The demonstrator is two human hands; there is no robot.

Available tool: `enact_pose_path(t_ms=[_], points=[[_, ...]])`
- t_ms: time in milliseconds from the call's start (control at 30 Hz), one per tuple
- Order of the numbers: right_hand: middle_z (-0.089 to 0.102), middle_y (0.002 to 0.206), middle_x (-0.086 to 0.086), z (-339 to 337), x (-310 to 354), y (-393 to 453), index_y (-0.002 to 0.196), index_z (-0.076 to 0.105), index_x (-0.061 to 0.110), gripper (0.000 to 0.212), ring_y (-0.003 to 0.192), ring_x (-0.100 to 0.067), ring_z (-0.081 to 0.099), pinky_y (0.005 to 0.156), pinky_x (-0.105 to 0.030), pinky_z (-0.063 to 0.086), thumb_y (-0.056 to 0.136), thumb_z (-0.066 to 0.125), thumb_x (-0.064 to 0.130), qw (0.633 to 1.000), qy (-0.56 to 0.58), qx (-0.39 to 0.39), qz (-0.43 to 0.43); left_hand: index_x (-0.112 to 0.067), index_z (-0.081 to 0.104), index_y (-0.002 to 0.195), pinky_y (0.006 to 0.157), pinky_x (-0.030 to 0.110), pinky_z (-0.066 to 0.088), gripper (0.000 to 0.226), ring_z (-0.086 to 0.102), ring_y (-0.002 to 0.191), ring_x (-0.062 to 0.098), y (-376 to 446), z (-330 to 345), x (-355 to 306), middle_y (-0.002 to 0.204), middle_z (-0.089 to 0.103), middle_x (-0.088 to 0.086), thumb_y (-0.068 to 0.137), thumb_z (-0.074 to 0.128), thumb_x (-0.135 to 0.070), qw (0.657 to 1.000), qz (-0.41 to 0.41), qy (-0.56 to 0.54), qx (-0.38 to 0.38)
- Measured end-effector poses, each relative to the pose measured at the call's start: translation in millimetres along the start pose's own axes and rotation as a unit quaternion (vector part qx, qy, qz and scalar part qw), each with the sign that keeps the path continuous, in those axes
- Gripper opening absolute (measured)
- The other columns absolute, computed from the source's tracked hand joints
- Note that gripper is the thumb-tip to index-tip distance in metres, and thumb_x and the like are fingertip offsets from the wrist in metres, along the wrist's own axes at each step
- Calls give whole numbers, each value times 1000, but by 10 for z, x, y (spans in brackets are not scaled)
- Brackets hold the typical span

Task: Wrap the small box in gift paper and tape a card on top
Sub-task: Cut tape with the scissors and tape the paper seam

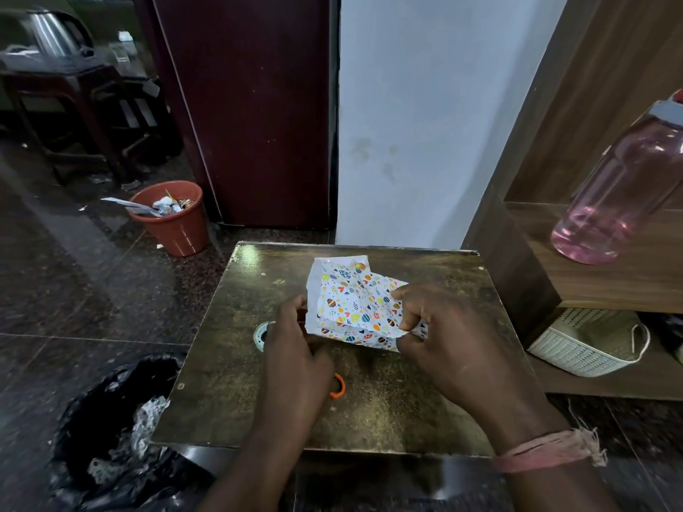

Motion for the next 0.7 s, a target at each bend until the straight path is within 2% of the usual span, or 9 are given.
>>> enact_pose_path(t_ms=[67,133,200,300,433,533,633,700], points=[[68,97,2,9,-14,5,74,41,26,33,94,-25,64,75,-44,53,64,68,8,1000,-18,7,-12,-29,55,133,89,38,56,61,65,103,6,10,-19,29,116,69,-11,82,65,3,1000,13,10,-15],[64,91,5,21,-17,16,72,38,27,33,90,-25,62,72,-44,52,62,64,8,999,-28,19,-34,-33,56,131,85,46,57,55,66,99,12,2,-39,7,114,69,-11,82,65,-8,999,25,18,-27],[58,86,7,39,-14,18,71,37,28,34,84,-23,58,70,-44,50,60,62,8,997,-41,34,-49,-36,56,128,84,49,56,54,66,101,18,1,-61,-3,112,69,-10,78,58,-15,998,38,29,-38],[57,88,5,69,-22,-3,70,38,29,37,83,-24,54,72,-44,49,60,66,7,995,-83,47,-35,-41,56,123,88,50,55,49,63,106,21,39,-126,54,111,68,-12,86,64,-10,995,35,72,-62],[55,87,5,63,-59,-18,71,45,26,36,84,-24,52,71,-41,45,62,71,4,994,-101,41,8,-30,61,124,97,51,49,52,60,110,27,126,-275,98,116,67,-5,81,62,1,990,9,103,-97],[52,87,7,56,-89,-18,71,47,26,35,85,-23,50,70,-38,41,63,70,2,994,-103,40,25,-26,64,122,102,43,41,53,58,115,29,165,-380,108,116,68,-2,78,62,4,988,-1,103,-113],[53,93,9,67,-97,-24,76,50,27,35,92,-20,48,76,-37,39,66,72,2,993,-100,52,38,-26,65,120,108,51,40,51,57,118,29,214,-458,142,117,69,1,78,65,2,988,-31,92,-117],[53,100,13,79,-78,-33,82,53,32,36,100,-16,46,85,-34,35,69,73,5,994,-85,64,37,-26,67,119,106,55,44,46,61,115,28,231,-501,171,117,71,1,76,63,-10,989,-57,65,-116]])
Point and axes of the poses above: each hand's wrist, its own y-axis towards the middle knuckle, its own z-axis out of the palm, x = y × z, the point moved 4 cm from there along y, towards the middle knuckle
